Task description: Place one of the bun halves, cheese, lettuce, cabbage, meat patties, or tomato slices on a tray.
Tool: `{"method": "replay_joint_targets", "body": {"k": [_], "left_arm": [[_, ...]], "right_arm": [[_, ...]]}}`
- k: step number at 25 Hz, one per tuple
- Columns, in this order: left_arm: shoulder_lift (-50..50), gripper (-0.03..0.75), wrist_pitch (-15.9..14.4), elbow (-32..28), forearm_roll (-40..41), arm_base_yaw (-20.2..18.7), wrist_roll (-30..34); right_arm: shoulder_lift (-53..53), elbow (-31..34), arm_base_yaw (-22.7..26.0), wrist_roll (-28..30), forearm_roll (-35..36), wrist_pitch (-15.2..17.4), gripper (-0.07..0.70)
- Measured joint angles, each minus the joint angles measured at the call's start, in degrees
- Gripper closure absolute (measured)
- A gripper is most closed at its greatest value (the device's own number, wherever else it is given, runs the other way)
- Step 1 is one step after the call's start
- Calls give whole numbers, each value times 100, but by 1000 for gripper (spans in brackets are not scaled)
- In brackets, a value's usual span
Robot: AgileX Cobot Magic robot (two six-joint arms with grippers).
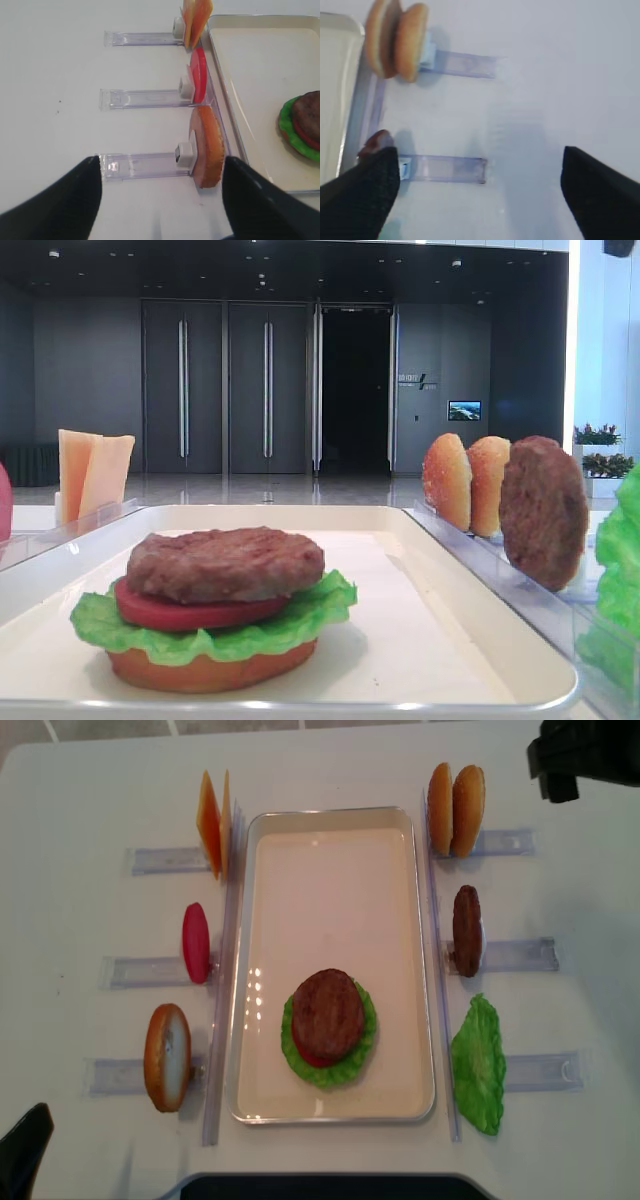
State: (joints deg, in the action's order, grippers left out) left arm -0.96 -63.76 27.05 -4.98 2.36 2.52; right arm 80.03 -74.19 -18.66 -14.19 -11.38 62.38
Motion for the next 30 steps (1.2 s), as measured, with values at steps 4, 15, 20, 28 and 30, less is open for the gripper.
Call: {"method": "replay_joint_targets", "body": {"k": [4, 15, 20, 28, 30], "left_arm": [[0, 145, 0, 0, 0, 0, 0], [0, 145, 0, 0, 0, 0, 0], [0, 145, 0, 0, 0, 0, 0], [0, 145, 0, 0, 0, 0, 0], [0, 145, 0, 0, 0, 0, 0]], "right_arm": [[0, 0, 851, 0, 134, 13, -5], [0, 0, 1536, 10, 106, -24, 23], [-183, 0, 1529, 10, 106, -24, 36], [-1534, 365, 1278, -110, 3, -159, 37], [-1993, 600, 1264, -212, -58, -298, 37]]}}
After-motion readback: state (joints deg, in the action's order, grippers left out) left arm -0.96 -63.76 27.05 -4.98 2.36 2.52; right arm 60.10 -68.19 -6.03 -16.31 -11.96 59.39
